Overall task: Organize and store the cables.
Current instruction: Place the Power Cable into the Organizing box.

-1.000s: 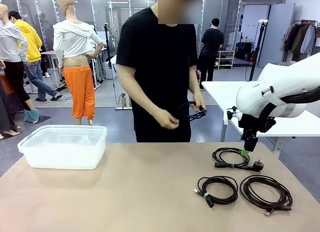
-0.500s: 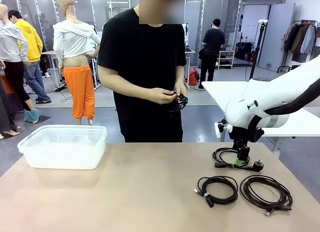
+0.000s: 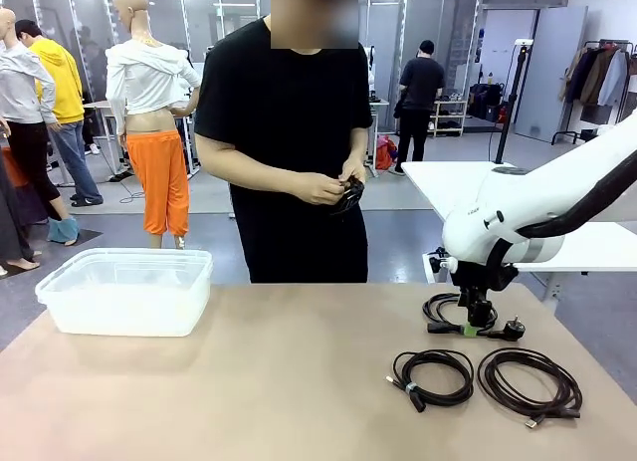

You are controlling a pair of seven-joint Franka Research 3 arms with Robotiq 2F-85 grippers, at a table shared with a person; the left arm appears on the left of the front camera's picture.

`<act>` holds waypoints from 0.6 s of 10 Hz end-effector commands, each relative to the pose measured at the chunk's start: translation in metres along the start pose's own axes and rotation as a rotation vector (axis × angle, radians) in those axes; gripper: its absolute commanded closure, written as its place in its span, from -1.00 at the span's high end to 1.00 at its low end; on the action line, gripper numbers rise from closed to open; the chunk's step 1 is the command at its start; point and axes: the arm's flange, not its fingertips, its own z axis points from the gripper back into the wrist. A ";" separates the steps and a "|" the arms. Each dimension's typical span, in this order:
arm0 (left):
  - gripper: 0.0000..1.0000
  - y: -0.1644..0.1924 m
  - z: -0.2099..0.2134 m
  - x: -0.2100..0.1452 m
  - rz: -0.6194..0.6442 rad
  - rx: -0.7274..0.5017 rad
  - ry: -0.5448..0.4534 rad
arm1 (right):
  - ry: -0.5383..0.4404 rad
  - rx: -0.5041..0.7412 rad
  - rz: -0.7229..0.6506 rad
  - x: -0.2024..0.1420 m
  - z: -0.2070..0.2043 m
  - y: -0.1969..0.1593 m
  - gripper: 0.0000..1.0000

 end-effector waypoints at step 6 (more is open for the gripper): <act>1.00 0.001 0.000 -0.003 -0.011 -0.007 -0.004 | 0.019 0.049 -0.020 -0.001 -0.023 -0.021 -1.00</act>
